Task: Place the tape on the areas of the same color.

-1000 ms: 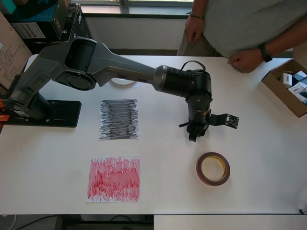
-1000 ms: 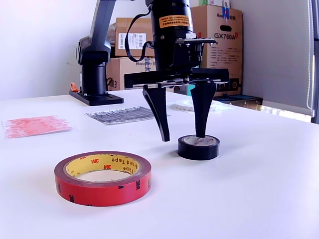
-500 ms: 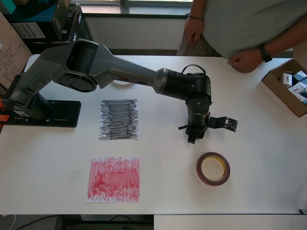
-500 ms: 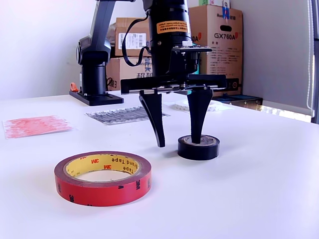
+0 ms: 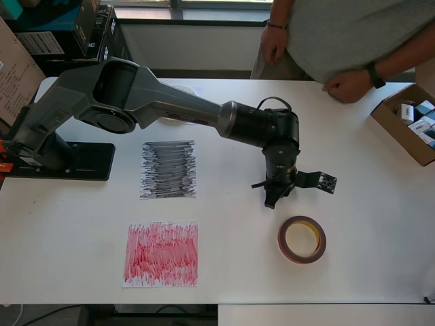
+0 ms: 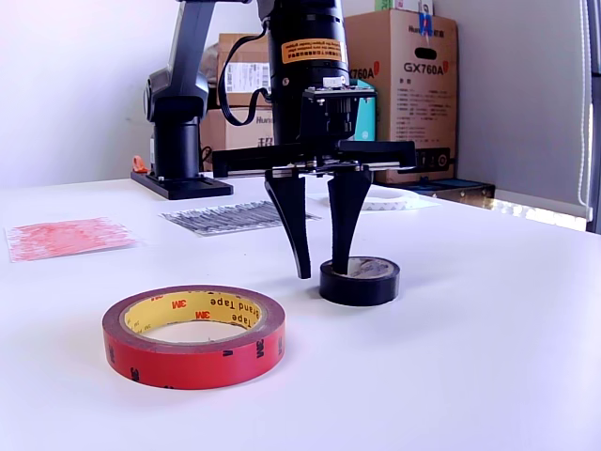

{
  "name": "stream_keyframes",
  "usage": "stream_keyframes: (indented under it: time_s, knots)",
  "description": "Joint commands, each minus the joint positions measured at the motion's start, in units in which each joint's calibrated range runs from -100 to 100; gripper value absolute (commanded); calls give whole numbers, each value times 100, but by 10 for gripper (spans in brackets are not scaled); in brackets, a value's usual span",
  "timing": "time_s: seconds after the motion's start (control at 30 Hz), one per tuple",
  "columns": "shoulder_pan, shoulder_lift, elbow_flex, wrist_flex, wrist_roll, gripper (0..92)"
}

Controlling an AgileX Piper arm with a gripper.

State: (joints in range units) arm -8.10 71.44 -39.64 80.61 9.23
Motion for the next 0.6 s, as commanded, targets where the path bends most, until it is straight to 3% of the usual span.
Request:
stream_keyframes:
  time_s: [0.0,0.57]
  knots:
    - [38,-6,-39,-38,-30,288]
    - [-9,181,-39,-38,-30,280]
